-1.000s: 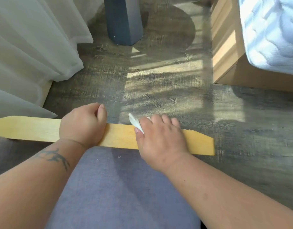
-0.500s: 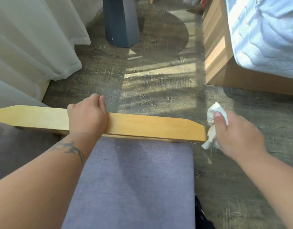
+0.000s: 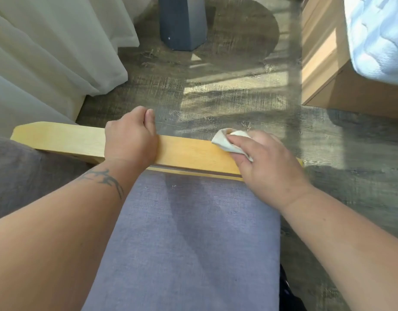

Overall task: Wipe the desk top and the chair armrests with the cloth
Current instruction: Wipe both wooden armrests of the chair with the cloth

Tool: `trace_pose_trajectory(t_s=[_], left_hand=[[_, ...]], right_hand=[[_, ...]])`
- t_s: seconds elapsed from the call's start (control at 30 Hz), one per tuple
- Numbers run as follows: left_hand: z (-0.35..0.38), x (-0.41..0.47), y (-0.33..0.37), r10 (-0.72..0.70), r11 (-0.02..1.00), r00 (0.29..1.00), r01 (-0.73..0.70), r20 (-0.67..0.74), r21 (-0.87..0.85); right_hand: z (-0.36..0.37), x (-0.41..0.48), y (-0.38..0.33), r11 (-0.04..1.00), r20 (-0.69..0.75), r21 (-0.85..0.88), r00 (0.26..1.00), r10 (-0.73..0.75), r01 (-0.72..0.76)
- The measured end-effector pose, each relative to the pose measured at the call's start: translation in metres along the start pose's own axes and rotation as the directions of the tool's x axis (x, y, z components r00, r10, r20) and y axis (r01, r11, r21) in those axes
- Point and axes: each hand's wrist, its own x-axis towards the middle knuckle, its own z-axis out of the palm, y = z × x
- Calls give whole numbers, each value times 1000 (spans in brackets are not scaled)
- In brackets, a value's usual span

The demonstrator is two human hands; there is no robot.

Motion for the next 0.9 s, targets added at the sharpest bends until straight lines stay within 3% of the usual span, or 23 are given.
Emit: trace_pose_trajectory(t_s=[0.1,0.2,0.3,0.4,0.53,0.7,0.9], left_hand=[[0,0,0,-7,1000,1000,8,6,-6],[-1,-1,0,-11,1000,1000,11,-6,-27],[-2,-2,0,1,1000,1000,-1,-13,-23],[-2,-2,0,4,1000,1000,-5,-26,-26],[2,0,-5,21,1000,998,-22,-57,-6],[3,0,-5,27,1000,998,-27,-57,-13],[-1,-3,0,16,1000,1000,-16,-26,-24]], right_hand=[[-21,-17,6,991,-118,8,984,136,-136],[-27,-33,-30,999,-181,21,983,-22,26],[6,-44,-76,943,-17,110,949,-315,315],[60,-32,-109,913,306,43,865,-399,406],[114,2,-130,912,451,-135,844,-291,387],[103,0,-117,912,525,-244,836,-162,330],[60,-9,-93,922,606,-378,775,181,80]])
